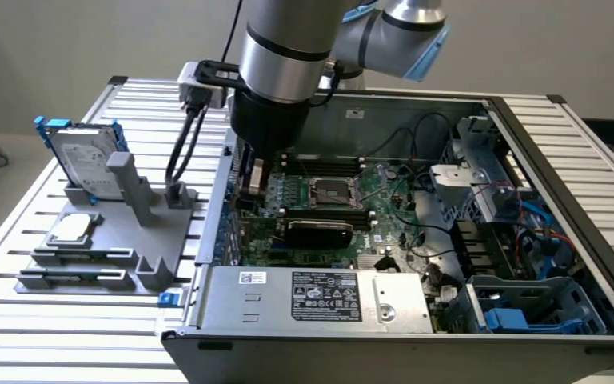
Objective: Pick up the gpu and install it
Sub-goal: 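Press down on the gpu until it lock into place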
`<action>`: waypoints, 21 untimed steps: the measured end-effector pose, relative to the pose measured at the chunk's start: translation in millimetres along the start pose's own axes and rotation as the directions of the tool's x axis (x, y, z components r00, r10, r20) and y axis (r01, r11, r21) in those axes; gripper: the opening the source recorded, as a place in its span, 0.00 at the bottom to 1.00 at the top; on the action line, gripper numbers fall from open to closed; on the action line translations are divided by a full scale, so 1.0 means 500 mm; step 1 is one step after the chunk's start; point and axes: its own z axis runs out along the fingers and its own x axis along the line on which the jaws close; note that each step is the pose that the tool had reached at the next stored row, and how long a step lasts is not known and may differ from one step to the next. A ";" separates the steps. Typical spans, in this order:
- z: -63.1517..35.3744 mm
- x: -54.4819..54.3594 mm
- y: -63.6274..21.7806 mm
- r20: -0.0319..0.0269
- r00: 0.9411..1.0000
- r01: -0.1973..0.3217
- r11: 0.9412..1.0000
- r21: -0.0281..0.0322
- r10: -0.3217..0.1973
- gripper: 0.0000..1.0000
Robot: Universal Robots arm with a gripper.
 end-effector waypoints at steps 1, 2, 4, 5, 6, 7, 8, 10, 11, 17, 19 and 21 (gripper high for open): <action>0.000 0.000 0.000 -0.001 1.000 -0.001 1.000 -0.002 0.001 0.11; -0.001 -0.001 0.000 -0.002 1.000 -0.002 1.000 -0.003 0.002 0.11; -0.001 -0.002 0.000 -0.005 1.000 -0.003 1.000 -0.005 0.003 0.11; -0.001 -0.003 0.000 -0.006 1.000 -0.004 1.000 -0.005 0.004 0.11; -0.001 -0.004 0.000 -0.007 1.000 -0.004 1.000 -0.005 0.004 0.11; -0.001 -0.005 0.000 -0.008 1.000 -0.005 1.000 -0.006 0.005 0.11; -0.001 -0.005 0.000 -0.008 1.000 -0.005 1.000 -0.006 0.005 0.11; -0.001 -0.007 0.001 -0.010 1.000 -0.007 1.000 -0.006 0.007 0.11; -0.001 -0.007 0.000 -0.010 1.000 -0.007 1.000 -0.006 0.007 0.11; -0.004 -0.010 0.001 -0.011 1.000 -0.015 1.000 -0.009 0.015 0.11; -0.004 -0.010 0.001 -0.011 1.000 -0.019 1.000 -0.009 0.019 0.11; -0.005 -0.011 0.002 -0.011 1.000 -0.023 1.000 -0.010 0.023 0.11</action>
